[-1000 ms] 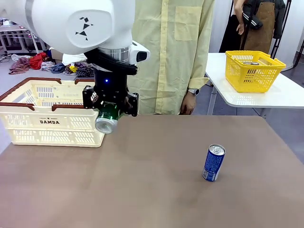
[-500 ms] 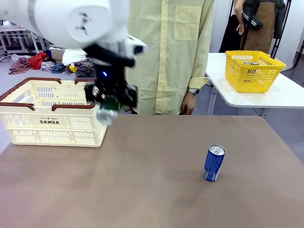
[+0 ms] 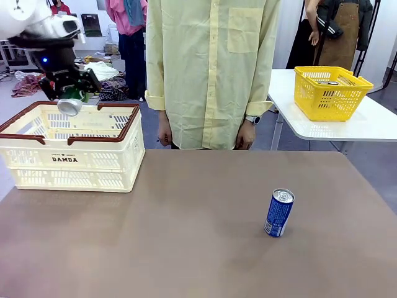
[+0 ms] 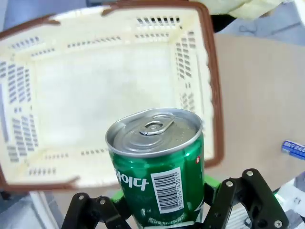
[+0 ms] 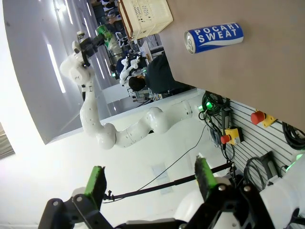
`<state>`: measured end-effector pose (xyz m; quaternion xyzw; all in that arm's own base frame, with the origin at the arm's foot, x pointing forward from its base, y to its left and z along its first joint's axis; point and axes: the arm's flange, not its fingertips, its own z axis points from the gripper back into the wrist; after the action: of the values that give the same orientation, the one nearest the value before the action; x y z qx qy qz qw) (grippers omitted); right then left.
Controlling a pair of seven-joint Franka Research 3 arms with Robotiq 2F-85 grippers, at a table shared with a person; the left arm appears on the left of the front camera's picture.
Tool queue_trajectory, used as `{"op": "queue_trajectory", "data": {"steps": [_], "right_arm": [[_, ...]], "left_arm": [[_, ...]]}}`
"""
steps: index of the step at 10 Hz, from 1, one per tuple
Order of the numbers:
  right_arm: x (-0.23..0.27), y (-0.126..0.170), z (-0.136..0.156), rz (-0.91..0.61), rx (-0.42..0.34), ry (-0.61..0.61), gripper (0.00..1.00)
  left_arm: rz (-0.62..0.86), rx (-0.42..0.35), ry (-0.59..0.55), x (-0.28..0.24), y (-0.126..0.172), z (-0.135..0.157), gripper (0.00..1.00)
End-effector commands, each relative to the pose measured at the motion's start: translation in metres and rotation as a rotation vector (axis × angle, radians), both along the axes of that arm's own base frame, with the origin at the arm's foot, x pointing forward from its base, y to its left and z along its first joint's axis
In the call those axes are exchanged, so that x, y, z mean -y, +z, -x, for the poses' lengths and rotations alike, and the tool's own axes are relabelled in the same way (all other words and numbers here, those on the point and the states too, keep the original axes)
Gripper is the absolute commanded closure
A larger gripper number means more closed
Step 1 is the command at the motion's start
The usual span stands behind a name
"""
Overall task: Place the drinks into the Shopping basket.
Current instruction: Pick up one drink and place it into the Shopping basket.
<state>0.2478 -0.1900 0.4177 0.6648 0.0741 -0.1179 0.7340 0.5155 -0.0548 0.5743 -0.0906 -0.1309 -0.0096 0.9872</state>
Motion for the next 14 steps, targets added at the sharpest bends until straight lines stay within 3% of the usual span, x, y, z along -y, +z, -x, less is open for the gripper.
{"op": "queue_trajectory", "data": {"steps": [1,3,4,5,9,11,14], "right_arm": [[0.0,0.005,0.0,-0.005,-0.014,0.006,0.0],[0.0,0.005,0.0,-0.005,-0.014,0.006,0.0],[0.0,0.005,0.0,-0.005,-0.014,0.006,0.0],[0.0,0.005,0.0,-0.005,-0.014,0.006,0.0],[0.0,0.005,0.0,-0.005,-0.014,0.006,0.0],[0.0,0.005,0.0,-0.005,-0.014,0.006,0.0],[0.0,0.005,0.0,-0.005,-0.014,0.006,0.0]], "left_arm": [[0.14,0.025,-0.021,-0.012,-0.015,-0.029,1.0],[0.252,-0.012,0.005,-0.035,-0.034,-0.052,1.0],[0.231,-0.016,0.06,-0.034,-0.032,-0.05,1.0],[0.176,-0.007,0.023,-0.034,-0.045,-0.046,1.0],[0.191,-0.019,0.028,-0.033,-0.051,-0.053,1.0],[0.081,-0.064,-0.16,-0.014,-0.065,-0.074,1.0],[0.024,-0.116,-0.163,-0.009,-0.096,-0.088,1.0]]}}
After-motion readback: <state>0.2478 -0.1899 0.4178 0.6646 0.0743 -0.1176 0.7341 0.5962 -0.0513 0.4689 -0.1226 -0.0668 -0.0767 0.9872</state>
